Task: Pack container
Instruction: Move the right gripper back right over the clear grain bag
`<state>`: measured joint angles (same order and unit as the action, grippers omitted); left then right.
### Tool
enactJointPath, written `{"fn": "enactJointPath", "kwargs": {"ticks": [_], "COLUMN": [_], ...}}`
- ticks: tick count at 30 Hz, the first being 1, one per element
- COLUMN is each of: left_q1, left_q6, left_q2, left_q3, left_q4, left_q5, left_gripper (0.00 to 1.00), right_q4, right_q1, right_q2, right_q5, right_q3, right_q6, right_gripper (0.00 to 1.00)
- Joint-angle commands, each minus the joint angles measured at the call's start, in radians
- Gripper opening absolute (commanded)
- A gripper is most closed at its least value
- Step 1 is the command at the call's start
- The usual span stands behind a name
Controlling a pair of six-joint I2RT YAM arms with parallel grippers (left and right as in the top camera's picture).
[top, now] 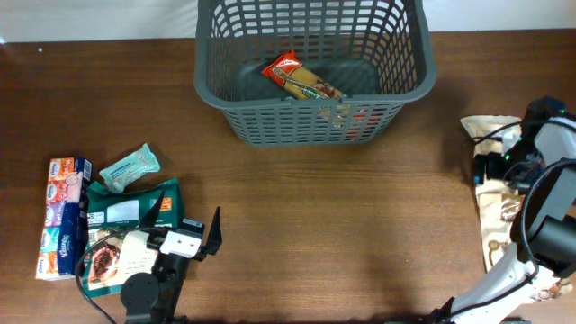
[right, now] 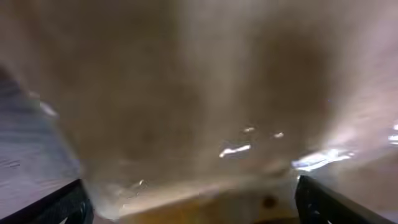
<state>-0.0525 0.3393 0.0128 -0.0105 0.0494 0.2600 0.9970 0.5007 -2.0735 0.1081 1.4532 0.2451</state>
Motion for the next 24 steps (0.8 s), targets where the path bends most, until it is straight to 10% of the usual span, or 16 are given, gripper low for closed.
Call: {"fn": "enactJointPath", "kwargs": {"ticks": [1,24], "left_q1": [0.004,0.004], "left_q6": [-0.01,-0.01], "left_q2": [-0.007,-0.007], "left_q3": [0.002,0.002], "left_q4": [0.008,0.008], "left_q5": [-0.003,-0.003], "left_gripper": [0.99,0.99], "right_q4": [-0.027,-0.023], "right_q1": [-0.002,-0.003], "right_q2": [0.002,0.002], "right_q5": [0.019,-0.094], "right_q3": [-0.048,0.025], "right_q6": [0.009,0.059], "right_gripper": [0.99,0.99]}}
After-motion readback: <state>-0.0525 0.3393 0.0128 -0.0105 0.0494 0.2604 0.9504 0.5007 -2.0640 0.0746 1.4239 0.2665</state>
